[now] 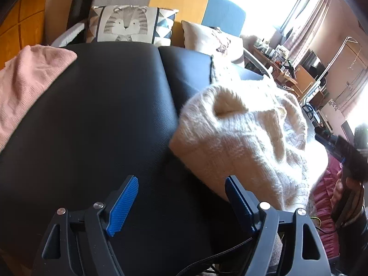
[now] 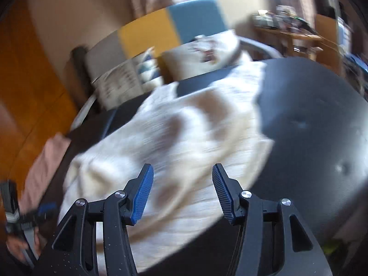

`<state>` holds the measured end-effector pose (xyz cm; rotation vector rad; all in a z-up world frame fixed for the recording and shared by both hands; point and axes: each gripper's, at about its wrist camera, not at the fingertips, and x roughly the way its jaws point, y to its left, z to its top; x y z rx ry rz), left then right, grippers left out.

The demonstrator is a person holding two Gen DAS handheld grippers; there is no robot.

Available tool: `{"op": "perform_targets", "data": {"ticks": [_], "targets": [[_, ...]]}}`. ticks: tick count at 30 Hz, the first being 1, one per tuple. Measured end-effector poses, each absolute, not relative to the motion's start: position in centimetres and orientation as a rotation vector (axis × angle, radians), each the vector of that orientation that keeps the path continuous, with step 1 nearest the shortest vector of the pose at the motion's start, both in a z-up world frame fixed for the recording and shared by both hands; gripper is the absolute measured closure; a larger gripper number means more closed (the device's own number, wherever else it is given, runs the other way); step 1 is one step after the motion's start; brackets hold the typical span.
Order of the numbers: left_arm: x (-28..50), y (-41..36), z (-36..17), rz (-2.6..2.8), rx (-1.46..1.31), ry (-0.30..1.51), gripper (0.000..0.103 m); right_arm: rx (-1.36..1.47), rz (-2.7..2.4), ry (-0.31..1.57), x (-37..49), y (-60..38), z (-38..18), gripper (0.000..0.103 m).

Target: Fold clothes

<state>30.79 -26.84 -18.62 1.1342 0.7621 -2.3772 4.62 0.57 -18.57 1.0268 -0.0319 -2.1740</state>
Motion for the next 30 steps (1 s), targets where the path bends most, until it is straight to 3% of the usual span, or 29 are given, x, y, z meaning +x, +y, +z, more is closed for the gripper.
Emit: {"op": "perform_targets", "data": {"ticks": [7, 12, 13, 14, 15, 17, 25, 27, 30], "targets": [[30.2, -26.2, -19.2, -2.362, 1.17, 0.725, 0.023, 1.046, -2.149, 0.147, 4.2, -3.9, -20.1, 0.046], [30.3, -26.2, -19.9, -2.345, 1.195, 0.738, 0.023, 1.172, -2.089, 0.107, 2.4, -6.4, -22.6, 0.047], [30.4, -26.4, -19.9, -2.34, 1.19, 0.744, 0.023, 1.158, -2.09, 0.101, 2.5, -6.4, -22.5, 0.05], [30.6, -26.5, -19.9, -2.335, 1.183, 0.746, 0.023, 1.139, -2.094, 0.098, 2.6, -6.4, -22.2, 0.076], [30.7, -26.7, -19.9, -2.33, 1.177, 0.748, 0.023, 1.122, -2.099, 0.089, 2.7, -6.1, -21.9, 0.088], [30.9, -27.1, -19.9, -2.322, 1.166, 0.753, 0.023, 1.087, -2.11, 0.055, 2.6, -5.2, -21.0, 0.093], [30.7, -26.9, -19.6, -2.35, 1.159, 0.716, 0.023, 0.913, -2.245, -0.171, 2.3, 1.7, -15.1, 0.094], [30.4, -26.8, -19.0, -2.375, 1.144, 0.692, 0.023, 0.864, -2.31, -0.207, 2.2, 3.6, -13.6, 0.103], [30.0, -26.5, -18.2, -2.421, 1.12, 0.661, 0.023, 0.828, -2.406, -0.207, 1.6, 5.7, -12.2, 0.103]]}}
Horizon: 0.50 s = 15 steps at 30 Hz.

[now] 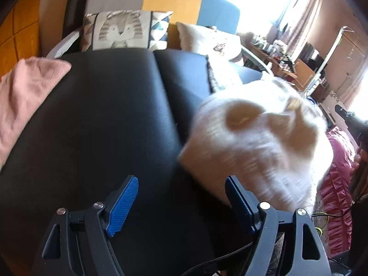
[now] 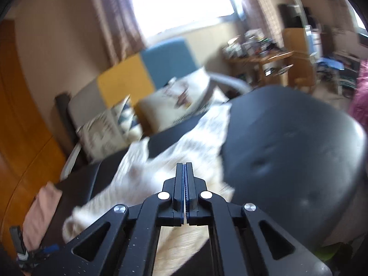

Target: Fold clothes

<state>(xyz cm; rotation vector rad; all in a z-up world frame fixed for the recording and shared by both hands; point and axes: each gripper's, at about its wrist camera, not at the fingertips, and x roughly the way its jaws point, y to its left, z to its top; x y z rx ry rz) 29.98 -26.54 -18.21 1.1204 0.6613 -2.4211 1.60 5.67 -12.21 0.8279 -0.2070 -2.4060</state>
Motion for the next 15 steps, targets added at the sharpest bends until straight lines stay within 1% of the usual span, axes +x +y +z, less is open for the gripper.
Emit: {"op": "perform_targets", "data": {"ticks": [1, 2, 3, 4, 5, 6, 7, 8, 15], "targets": [[29.8, -26.4, -18.0, -2.441, 1.115, 0.645, 0.023, 0.822, -2.428, -0.144, 1.6, 5.7, -12.1, 0.099], [29.5, -26.4, -17.7, -2.451, 1.113, 0.626, 0.023, 0.815, -2.448, -0.081, 1.6, 5.7, -11.9, 0.098], [29.3, -26.3, -17.5, -2.459, 1.111, 0.609, 0.023, 0.807, -2.431, -0.025, 1.9, 5.4, -12.0, 0.094], [29.2, -26.4, -17.4, -2.46, 1.11, 0.601, 0.023, 0.8, -2.39, 0.016, 2.3, 5.0, -12.2, 0.088], [29.1, -26.5, -17.3, -2.46, 1.108, 0.601, 0.023, 0.794, -2.348, 0.053, 2.9, 4.5, -12.6, 0.068], [29.0, -26.6, -17.2, -2.459, 1.106, 0.603, 0.023, 0.804, -2.32, 0.059, 3.1, 4.1, -13.1, 0.044], [29.0, -26.7, -17.1, -2.456, 1.103, 0.611, 0.023, 0.822, -2.3, 0.049, 3.2, 3.7, -13.6, 0.032], [29.1, -26.8, -17.0, -2.45, 1.101, 0.62, 0.023, 0.839, -2.28, 0.04, 3.3, 3.4, -14.1, 0.024], [29.6, -26.5, -17.3, -2.433, 1.116, 0.628, 0.023, 0.981, -2.121, -0.029, 2.9, 0.3, -17.4, 0.024]]}}
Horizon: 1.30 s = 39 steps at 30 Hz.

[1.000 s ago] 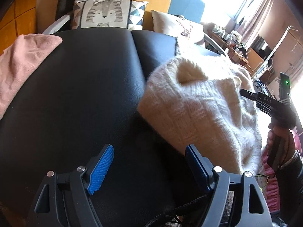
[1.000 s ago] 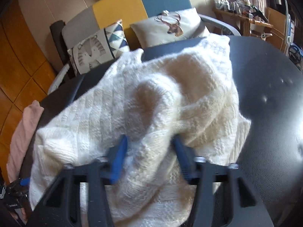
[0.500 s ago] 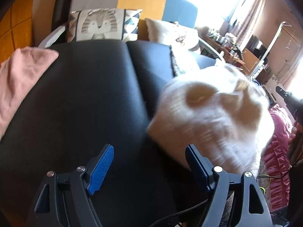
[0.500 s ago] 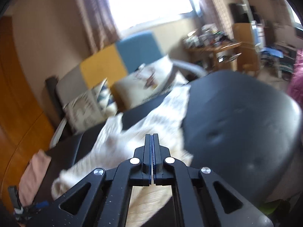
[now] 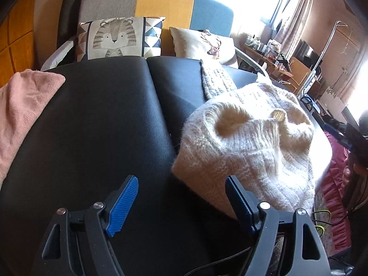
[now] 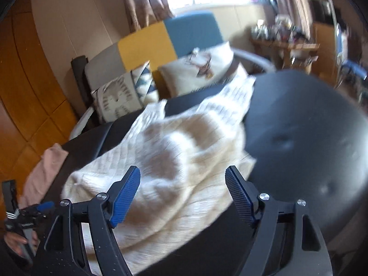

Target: Fold clothes

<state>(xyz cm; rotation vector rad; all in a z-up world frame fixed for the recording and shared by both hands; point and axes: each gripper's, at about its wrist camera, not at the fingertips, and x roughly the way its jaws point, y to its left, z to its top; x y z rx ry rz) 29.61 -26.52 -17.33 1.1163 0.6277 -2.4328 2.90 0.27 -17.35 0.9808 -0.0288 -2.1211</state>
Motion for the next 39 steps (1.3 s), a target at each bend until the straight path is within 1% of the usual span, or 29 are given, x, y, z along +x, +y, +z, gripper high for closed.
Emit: {"op": "perform_targets", "data": {"ticks": [4, 5, 7, 8, 9, 10, 11, 12, 17, 19, 23, 26, 31, 33, 39], "targets": [[29.4, -26.6, -17.7, -2.418, 1.125, 0.641, 0.023, 1.033, -2.082, 0.084, 2.5, -3.3, -19.2, 0.024], [29.4, -26.6, -17.7, -2.417, 1.127, 0.64, 0.023, 1.061, -2.063, 0.115, 2.1, -4.2, -20.0, 0.026], [29.5, -26.5, -17.8, -2.416, 1.131, 0.637, 0.023, 1.12, -2.032, 0.156, 1.5, -5.7, -21.6, 0.043], [29.6, -26.5, -17.8, -2.417, 1.129, 0.634, 0.023, 1.151, -2.017, 0.175, 1.3, -6.3, -22.5, 0.064], [29.7, -26.5, -17.7, -2.417, 1.127, 0.631, 0.023, 1.163, -2.01, 0.182, 1.2, -6.8, -22.9, 0.077], [29.7, -26.6, -17.7, -2.417, 1.125, 0.63, 0.023, 1.149, -2.005, 0.168, 1.3, -6.7, -22.6, 0.082], [29.8, -26.7, -17.6, -2.414, 1.122, 0.63, 0.023, 1.127, -1.999, 0.148, 1.5, -6.5, -22.1, 0.092], [29.8, -26.8, -17.7, -2.41, 1.121, 0.632, 0.023, 1.1, -1.995, 0.112, 1.6, -6.1, -21.4, 0.095], [29.4, -27.3, -17.9, -2.409, 1.126, 0.642, 0.023, 0.939, -2.013, -0.213, 0.3, -1.7, -14.8, 0.096], [29.1, -27.0, -17.7, -2.431, 1.129, 0.62, 0.023, 0.875, -2.034, -0.315, -0.3, 0.3, -12.4, 0.096], [28.3, -26.4, -16.9, -2.492, 1.117, 0.566, 0.023, 0.784, -2.141, -0.414, -1.6, 3.5, -9.0, 0.096], [27.5, -25.9, -16.3, -2.556, 1.117, 0.533, 0.023, 0.778, -2.238, -0.431, -2.4, 5.9, -8.7, 0.096], [25.5, -24.5, -15.5, -2.698, 1.129, 0.431, 0.023, 0.859, -2.359, -0.457, -3.3, 9.7, -11.3, 0.096], [24.5, -23.5, -15.2, -2.766, 1.137, 0.35, 0.023, 0.892, -2.387, -0.467, -3.4, 10.8, -12.5, 0.096], [21.1, -19.8, -15.6, -2.975, 1.294, 0.007, 0.023, 0.945, -2.408, -0.511, -3.7, 13.2, -14.6, 0.096]]}}
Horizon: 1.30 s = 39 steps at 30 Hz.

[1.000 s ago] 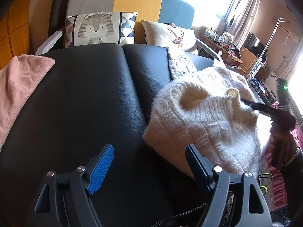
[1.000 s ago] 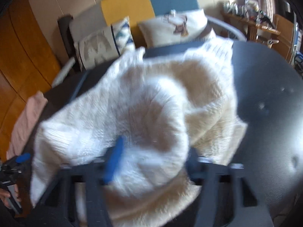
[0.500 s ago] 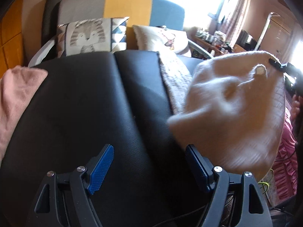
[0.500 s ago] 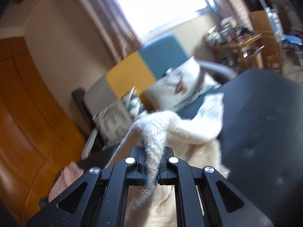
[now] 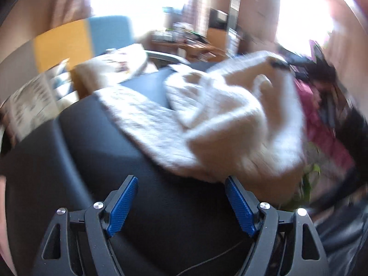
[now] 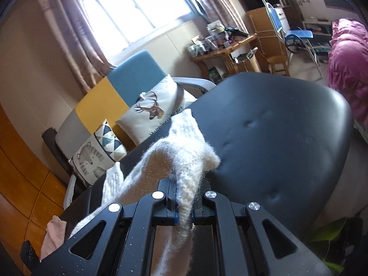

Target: Fold clothes

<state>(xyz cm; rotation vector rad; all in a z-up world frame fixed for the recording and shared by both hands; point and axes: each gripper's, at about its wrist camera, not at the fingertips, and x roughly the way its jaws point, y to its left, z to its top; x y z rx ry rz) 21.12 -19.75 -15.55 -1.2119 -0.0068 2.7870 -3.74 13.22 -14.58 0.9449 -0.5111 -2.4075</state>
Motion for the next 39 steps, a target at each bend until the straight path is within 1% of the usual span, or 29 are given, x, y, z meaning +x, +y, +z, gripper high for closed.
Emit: {"op": "perform_targets", "data": {"ticks": [2, 5, 10, 16, 20, 27, 31, 34, 36, 37, 39], "targets": [[20.0, -18.5, -15.8, 2.713, -1.221, 0.112, 0.023, 0.948, -2.415, -0.515, -3.8, 13.7, -14.8, 0.096], [18.7, -17.5, -15.5, 2.658, -1.186, 0.188, 0.023, 0.957, -2.424, -0.526, -3.9, 14.3, -15.3, 0.096], [17.0, -15.9, -16.0, 2.558, -1.194, 0.23, 0.023, 0.967, -2.495, -0.567, -3.8, 16.0, -16.0, 0.096], [16.7, -13.9, -16.9, 2.491, -1.195, 0.228, 0.023, 1.032, -2.609, -0.694, -4.0, 19.8, -18.1, 0.096], [16.6, -13.3, -17.5, 2.483, -1.226, 0.228, 0.023, 1.074, -2.634, -0.681, -3.8, 20.8, -19.5, 0.096], [15.3, -12.8, -16.8, 2.505, -1.195, 0.228, 0.023, 1.085, -2.65, -0.728, -3.8, 21.8, -20.1, 0.096], [14.2, -10.9, -17.5, 2.462, -1.193, 0.388, 0.023, 1.083, -2.644, -0.733, -3.5, 21.7, -20.0, 0.096], [13.0, -9.8, -18.8, 2.436, -1.242, 0.481, 0.023, 1.078, -2.637, -0.739, -3.2, 21.6, -19.9, 0.096], [12.2, -10.1, -19.3, 2.447, -1.282, 0.445, 0.023, 1.071, -2.637, -0.736, -3.0, 21.6, -19.8, 0.096], [11.7, -10.3, -19.6, 2.453, -1.306, 0.415, 0.024, 1.069, -2.638, -0.737, -2.9, 21.7, -19.7, 0.096], [11.0, -10.9, -20.0, 2.456, -1.357, 0.317, 0.036, 1.072, -2.638, -0.743, -2.9, 21.8, -19.8, 0.096]]}}
